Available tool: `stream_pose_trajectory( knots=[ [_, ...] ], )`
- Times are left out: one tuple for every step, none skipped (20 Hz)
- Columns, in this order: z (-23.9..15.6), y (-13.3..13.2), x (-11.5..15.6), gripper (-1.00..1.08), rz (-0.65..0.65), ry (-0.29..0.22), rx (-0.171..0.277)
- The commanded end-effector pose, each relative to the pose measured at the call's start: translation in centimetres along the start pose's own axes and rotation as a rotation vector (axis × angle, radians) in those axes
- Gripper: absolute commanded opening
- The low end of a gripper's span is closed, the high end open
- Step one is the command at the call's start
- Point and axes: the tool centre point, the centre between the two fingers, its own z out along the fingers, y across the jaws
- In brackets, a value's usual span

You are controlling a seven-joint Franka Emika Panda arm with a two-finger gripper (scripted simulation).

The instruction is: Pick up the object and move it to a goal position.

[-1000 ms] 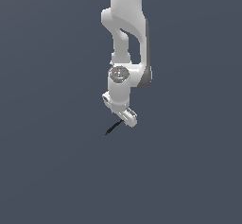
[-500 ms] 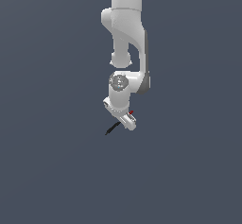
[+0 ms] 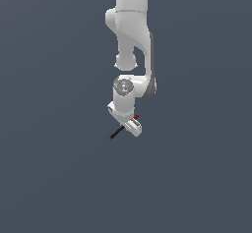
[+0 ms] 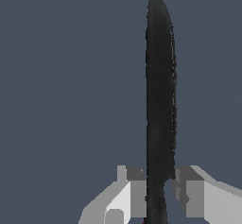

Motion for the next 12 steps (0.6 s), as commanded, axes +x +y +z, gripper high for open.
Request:
stream_pose_trajectory(
  knots=[
    [0.2, 0.0, -0.1, -1.0, -0.002, -0.002, -0.001],
    [0.2, 0.0, -0.1, -1.0, -0.002, -0.002, -0.001],
    [0.2, 0.0, -0.1, -1.0, -0.002, -0.002, -0.001],
    [0.0, 0.0, 0.0, -1.0, -0.001, 0.0, 0.0],
    [0.0, -0.1, 0.0, -1.0, -0.001, 0.0, 0.0],
    [0.0, -0.1, 0.0, -1.0, -0.001, 0.0, 0.0],
    [0.0, -0.3, 0.0, -1.0, -0.001, 0.0, 0.0],
    [0.0, -0.4, 0.0, -1.0, -0.001, 0.0, 0.0],
    [0.0, -0.6, 0.0, -1.0, -0.001, 0.0, 0.0],
    [0.0, -0.9, 0.0, -1.0, -0.001, 0.0, 0.0],
    [0.0, -1.2, 0.0, -1.0, -0.001, 0.0, 0.0],
    [0.0, -1.6, 0.0, -1.0, -0.001, 0.0, 0.0]
  ],
)
